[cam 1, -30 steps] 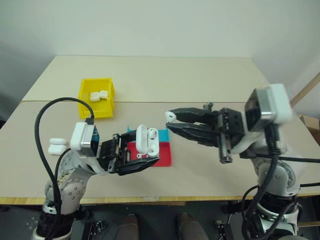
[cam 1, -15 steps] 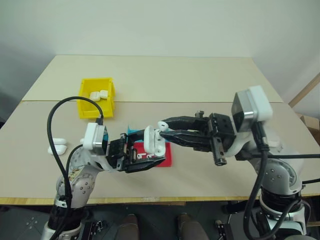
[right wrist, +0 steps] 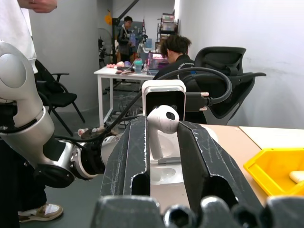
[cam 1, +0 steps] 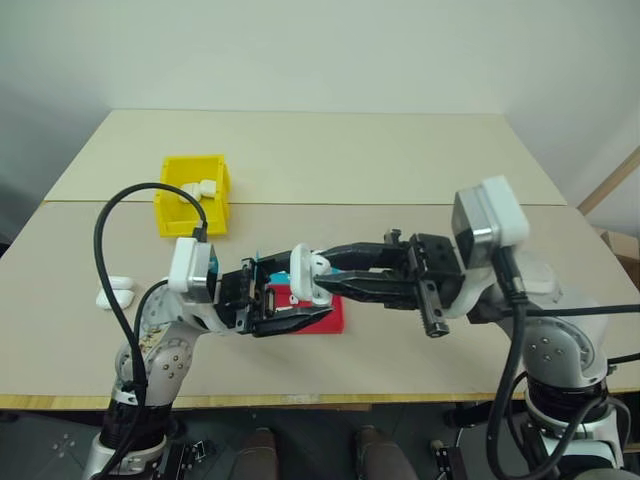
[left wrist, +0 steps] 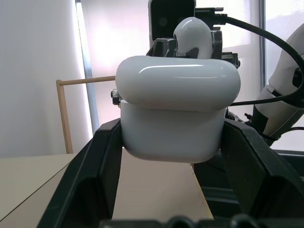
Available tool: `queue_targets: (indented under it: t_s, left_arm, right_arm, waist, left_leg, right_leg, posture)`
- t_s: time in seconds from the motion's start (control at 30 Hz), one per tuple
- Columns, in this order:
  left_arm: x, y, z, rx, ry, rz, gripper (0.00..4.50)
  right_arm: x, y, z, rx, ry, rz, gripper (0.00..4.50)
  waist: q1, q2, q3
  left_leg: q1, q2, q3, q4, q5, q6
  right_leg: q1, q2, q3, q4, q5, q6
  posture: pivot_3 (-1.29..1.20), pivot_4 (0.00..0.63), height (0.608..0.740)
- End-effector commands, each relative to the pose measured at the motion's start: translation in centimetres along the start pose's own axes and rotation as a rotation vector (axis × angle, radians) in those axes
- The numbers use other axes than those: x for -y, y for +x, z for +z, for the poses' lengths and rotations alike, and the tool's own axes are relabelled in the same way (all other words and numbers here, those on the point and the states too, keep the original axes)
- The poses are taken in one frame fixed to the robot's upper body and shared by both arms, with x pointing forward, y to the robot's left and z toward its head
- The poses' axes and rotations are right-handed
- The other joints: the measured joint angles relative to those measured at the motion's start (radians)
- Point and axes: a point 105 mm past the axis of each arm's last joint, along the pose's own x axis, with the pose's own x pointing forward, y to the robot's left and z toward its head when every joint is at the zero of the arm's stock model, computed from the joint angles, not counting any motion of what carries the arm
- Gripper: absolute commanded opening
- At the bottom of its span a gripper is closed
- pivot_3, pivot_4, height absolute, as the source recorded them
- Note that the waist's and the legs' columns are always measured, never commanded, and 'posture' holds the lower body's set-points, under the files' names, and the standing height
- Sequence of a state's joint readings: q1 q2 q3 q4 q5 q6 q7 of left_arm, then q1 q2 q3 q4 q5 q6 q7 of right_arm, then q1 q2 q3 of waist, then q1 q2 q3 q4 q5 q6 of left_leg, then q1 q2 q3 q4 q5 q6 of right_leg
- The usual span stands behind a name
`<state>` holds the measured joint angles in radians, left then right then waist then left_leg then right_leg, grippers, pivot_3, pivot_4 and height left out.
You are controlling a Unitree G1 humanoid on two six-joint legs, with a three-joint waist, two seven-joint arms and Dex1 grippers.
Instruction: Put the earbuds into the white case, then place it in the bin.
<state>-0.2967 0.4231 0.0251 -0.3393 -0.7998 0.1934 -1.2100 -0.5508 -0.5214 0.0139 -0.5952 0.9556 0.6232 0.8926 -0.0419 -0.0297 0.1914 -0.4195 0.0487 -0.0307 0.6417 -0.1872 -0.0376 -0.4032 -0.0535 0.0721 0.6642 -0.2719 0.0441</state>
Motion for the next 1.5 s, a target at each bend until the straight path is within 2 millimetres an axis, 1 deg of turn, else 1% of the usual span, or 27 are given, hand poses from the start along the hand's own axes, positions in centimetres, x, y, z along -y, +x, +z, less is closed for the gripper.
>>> queue_targets:
  t_s: [0.03,0.4,1.5]
  left_arm:
    - [0.1,0.4,0.8,0.02,0.038,-0.017,2.82]
    - [0.1,0.4,0.8,0.013,0.056,-0.022,2.82]
    - [-0.2,0.1,0.5,0.0,0.08,-0.014,2.82]
  right_arm:
    - [-0.3,0.2,0.3,-0.006,-0.024,0.018,0.77]
    - [-0.5,0.2,-0.3,-0.037,-0.056,0.02,0.77]
    - [-0.8,-0.1,-0.8,-0.096,-0.079,0.025,0.77]
  waist:
    - [0.0,0.0,0.0]
    - [0.0,0.0,0.0]
    - [0.001,0.0,0.0]
  left_leg:
    - [0.0,0.0,0.0,0.0,0.0,0.0]
    - [0.0,0.0,0.0,0.0,0.0,0.0]
    - [0.0,0.0,0.0,0.0,0.0,0.0]
  right_leg:
    - [0.0,0.0,0.0,0.0,0.0,0.0]
    - [0.0,0.0,0.0,0.0,0.0,0.0]
    - [0.0,0.0,0.0,0.0,0.0,0.001]
  posture:
    - [0.0,0.15,0.74]
    - [0.0,0.15,0.74]
    - [0.0,0.15,0.74]
